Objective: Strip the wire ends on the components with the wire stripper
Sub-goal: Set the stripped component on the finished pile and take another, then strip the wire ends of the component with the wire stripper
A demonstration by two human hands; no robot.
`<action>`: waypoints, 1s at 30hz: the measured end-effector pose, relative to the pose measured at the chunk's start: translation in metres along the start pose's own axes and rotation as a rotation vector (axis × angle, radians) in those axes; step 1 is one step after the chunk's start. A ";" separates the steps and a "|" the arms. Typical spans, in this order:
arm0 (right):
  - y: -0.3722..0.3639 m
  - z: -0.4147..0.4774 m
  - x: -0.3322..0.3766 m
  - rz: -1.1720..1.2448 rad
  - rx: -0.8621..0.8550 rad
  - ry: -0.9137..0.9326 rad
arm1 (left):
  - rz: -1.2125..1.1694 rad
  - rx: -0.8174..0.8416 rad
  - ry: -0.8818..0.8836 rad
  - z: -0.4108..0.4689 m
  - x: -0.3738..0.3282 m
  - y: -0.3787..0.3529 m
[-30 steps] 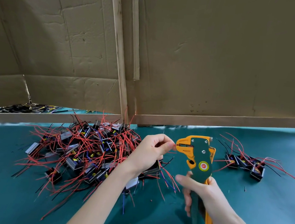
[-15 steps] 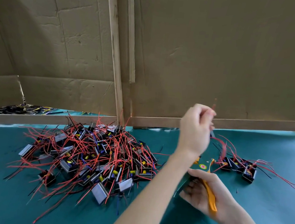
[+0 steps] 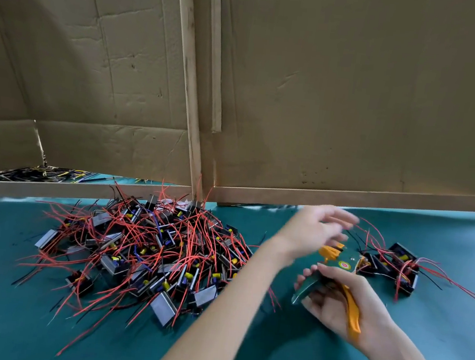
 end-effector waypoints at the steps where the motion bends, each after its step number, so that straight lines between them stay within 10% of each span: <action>1: 0.001 0.001 0.000 0.029 -0.007 0.013 | 0.095 -0.091 0.038 -0.006 0.009 0.026; 7: -0.007 -0.003 -0.001 0.024 0.023 -0.004 | 0.896 -0.177 0.534 -0.035 0.092 0.104; 13: -0.010 -0.006 -0.004 0.011 0.022 -0.019 | 0.933 -0.304 0.416 -0.038 0.100 0.110; 23: -0.011 -0.005 -0.004 0.012 0.026 -0.028 | -0.138 -0.694 -0.125 -0.084 0.058 0.146; 30: -0.016 -0.007 -0.009 -0.010 0.028 -0.044 | -0.171 -0.771 -0.344 -0.123 0.009 0.155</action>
Point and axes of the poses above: each hand's wrist, its own z-axis towards the middle knuckle, its own y-axis out of the back of the hand, x = y × z, the point moved 10 cm from there along z, towards the middle knuckle, and after that the axes turned 10 degrees about x, right-handed, at the moved point
